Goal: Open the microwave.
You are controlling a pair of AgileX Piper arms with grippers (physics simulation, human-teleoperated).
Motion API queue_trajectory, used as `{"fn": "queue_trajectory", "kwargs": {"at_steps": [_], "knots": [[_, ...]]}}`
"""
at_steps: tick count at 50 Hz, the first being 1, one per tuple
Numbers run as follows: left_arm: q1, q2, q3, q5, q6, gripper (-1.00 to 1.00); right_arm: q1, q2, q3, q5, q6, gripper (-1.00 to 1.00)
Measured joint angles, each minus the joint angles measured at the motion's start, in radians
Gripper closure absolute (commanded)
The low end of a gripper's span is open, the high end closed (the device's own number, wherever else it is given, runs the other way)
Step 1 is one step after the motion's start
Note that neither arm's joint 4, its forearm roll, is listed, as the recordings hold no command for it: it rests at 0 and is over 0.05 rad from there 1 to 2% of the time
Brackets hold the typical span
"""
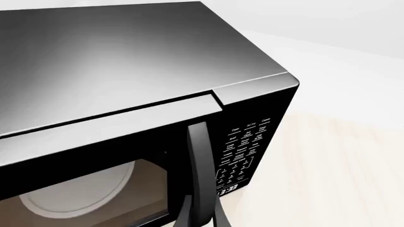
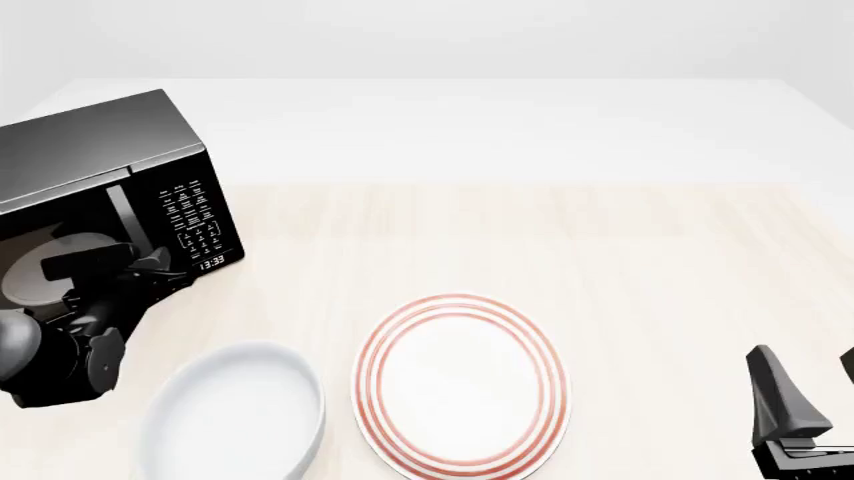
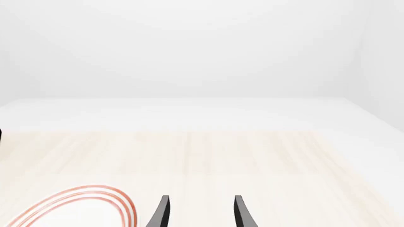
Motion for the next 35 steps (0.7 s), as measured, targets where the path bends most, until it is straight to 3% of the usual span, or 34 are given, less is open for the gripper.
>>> {"fn": "queue_trajectory", "kwargs": {"at_steps": [35], "knots": [[-0.025, -0.077, 0.151, -0.07, 0.01, 1.0, 0.0, 0.0, 0.0, 0.0, 0.0, -1.0]]}}
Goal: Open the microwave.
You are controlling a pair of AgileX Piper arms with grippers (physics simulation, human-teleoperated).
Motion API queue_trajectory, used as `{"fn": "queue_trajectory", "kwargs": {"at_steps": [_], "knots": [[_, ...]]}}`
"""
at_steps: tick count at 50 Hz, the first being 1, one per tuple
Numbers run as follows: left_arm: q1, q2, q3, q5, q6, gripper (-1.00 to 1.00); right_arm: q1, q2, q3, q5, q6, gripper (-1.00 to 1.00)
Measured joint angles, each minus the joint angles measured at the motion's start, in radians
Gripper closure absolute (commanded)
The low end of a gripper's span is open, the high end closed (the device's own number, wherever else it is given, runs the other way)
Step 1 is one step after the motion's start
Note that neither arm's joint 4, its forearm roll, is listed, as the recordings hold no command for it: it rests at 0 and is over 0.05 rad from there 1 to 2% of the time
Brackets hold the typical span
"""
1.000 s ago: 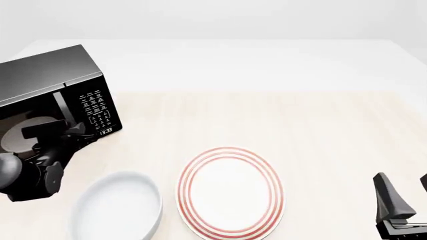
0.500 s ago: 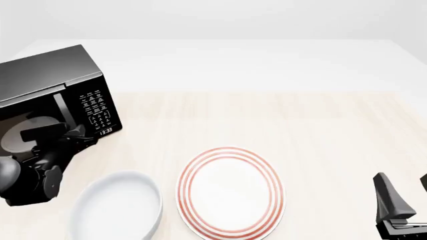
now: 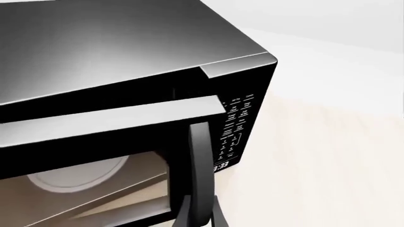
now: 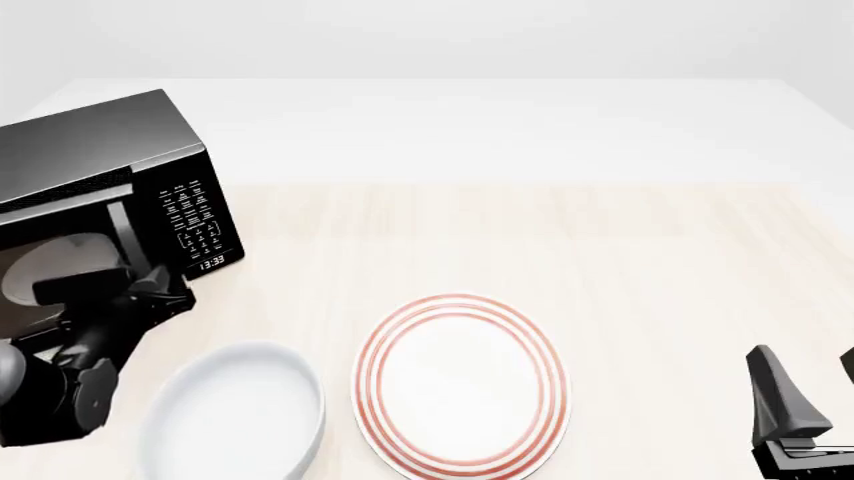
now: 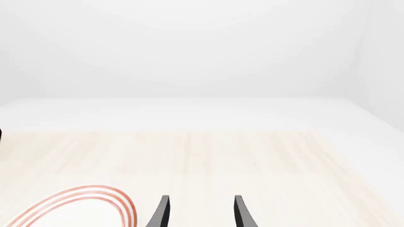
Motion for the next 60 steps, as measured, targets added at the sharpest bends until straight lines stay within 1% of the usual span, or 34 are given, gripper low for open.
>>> {"fn": "queue_trajectory", "kwargs": {"at_steps": [26, 42, 60], "knots": [[-0.033, -0.056, 0.104, -0.046, 0.01, 1.0, 0.0, 0.0, 0.0, 0.0, 0.0, -1.0], [-0.047, -0.088, 0.18, -0.094, 0.009, 1.0, 0.0, 0.0, 0.0, 0.0, 0.0, -1.0], [-0.057, -0.108, 0.219, -0.113, 0.012, 1.0, 0.0, 0.0, 0.0, 0.0, 0.0, -1.0]]}}
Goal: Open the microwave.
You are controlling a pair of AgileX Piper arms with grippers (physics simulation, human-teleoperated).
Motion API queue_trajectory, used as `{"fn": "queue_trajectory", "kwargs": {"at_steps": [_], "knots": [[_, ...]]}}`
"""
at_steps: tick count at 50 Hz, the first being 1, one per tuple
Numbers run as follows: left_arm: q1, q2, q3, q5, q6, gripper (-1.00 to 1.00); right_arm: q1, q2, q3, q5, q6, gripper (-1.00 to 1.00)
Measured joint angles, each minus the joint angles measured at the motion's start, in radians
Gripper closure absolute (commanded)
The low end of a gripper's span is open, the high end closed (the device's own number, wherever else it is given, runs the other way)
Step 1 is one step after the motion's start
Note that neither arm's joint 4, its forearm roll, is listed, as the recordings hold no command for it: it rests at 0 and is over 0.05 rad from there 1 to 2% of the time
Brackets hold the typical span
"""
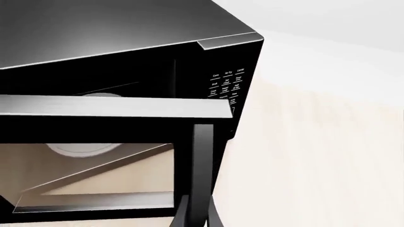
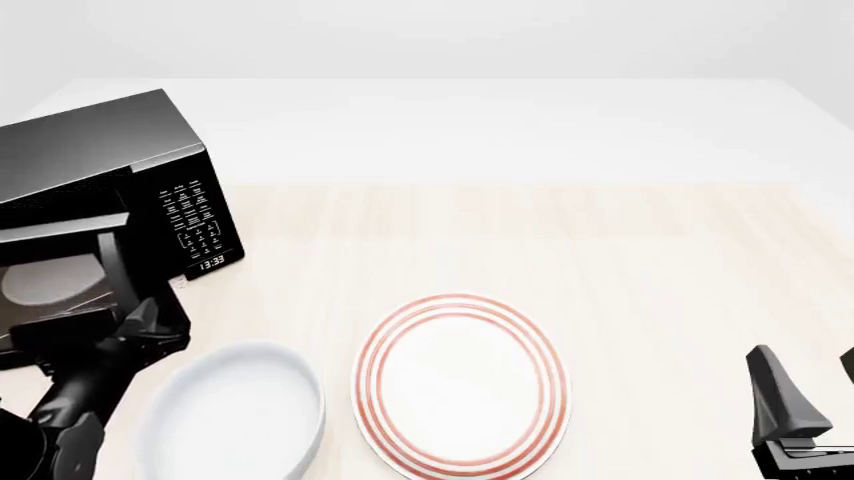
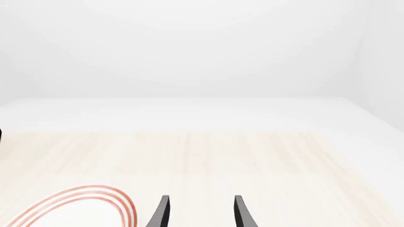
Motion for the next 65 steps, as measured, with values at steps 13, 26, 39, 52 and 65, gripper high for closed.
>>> {"fn": "queue_trajectory", "kwargs": {"at_steps": [13, 26, 39, 52, 65], "knots": [[0.001, -0.025, 0.029, 0.003, 0.005, 1.0, 0.0, 0.0, 0.0, 0.0, 0.0, -1.0], [0.007, -0.069, 0.067, 0.022, 0.011, 1.0, 0.0, 0.0, 0.0, 0.0, 0.0, -1.0], [0.008, -0.104, 0.1, 0.031, 0.014, 1.0, 0.0, 0.0, 0.0, 0.0, 0.0, -1.0], [0.013, -0.14, 0.129, 0.046, 0.017, 1.0, 0.0, 0.0, 0.0, 0.0, 0.0, -1.0], [0.017, -0.16, 0.144, 0.055, 0.017, 1.0, 0.0, 0.0, 0.0, 0.0, 0.0, -1.0]]}}
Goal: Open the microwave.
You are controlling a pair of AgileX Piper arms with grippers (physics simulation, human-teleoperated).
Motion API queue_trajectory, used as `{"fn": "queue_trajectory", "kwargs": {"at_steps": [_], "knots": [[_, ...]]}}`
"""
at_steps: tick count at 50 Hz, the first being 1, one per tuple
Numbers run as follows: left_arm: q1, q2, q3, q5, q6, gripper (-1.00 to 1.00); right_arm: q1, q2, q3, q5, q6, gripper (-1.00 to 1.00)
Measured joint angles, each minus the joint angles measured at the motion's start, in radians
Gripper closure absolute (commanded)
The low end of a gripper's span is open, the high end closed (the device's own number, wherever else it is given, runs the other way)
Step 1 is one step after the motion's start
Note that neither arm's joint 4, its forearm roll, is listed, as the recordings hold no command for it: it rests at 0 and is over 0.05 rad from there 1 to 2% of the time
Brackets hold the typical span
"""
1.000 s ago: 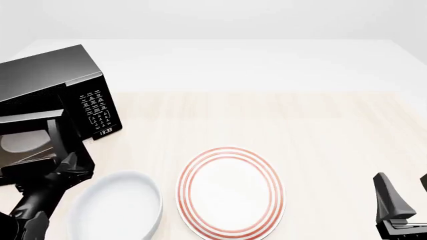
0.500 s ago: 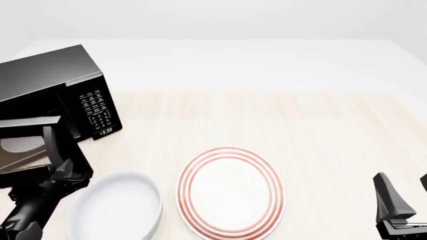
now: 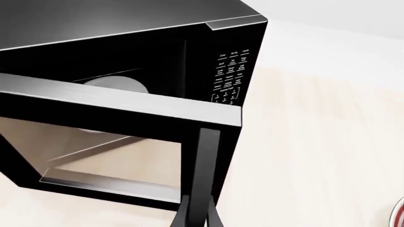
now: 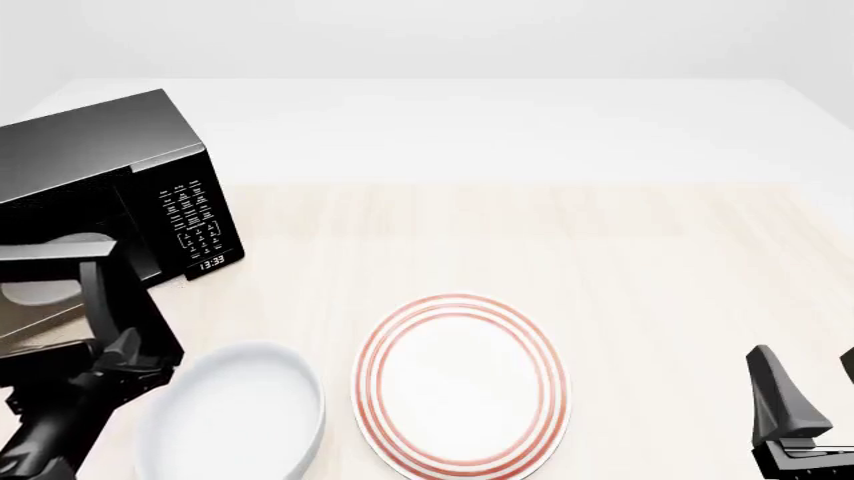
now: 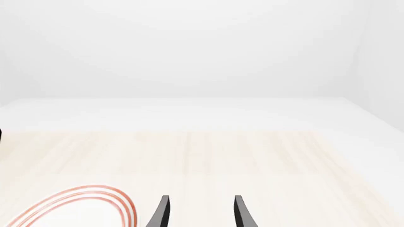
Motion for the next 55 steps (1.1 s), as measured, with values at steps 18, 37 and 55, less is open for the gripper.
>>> {"fn": "queue_trajectory", "kwargs": {"at_steps": [18, 37, 55], "knots": [[0.009, -0.022, 0.015, 0.012, -0.004, 1.0, 0.0, 0.0, 0.0, 0.0, 0.0, -1.0], [-0.035, -0.074, -0.013, -0.079, -0.031, -1.0, 0.0, 0.0, 0.0, 0.0, 0.0, -1.0], [-0.029, -0.087, -0.013, -0.102, -0.043, -1.0, 0.0, 0.0, 0.0, 0.0, 0.0, -1.0]]}}
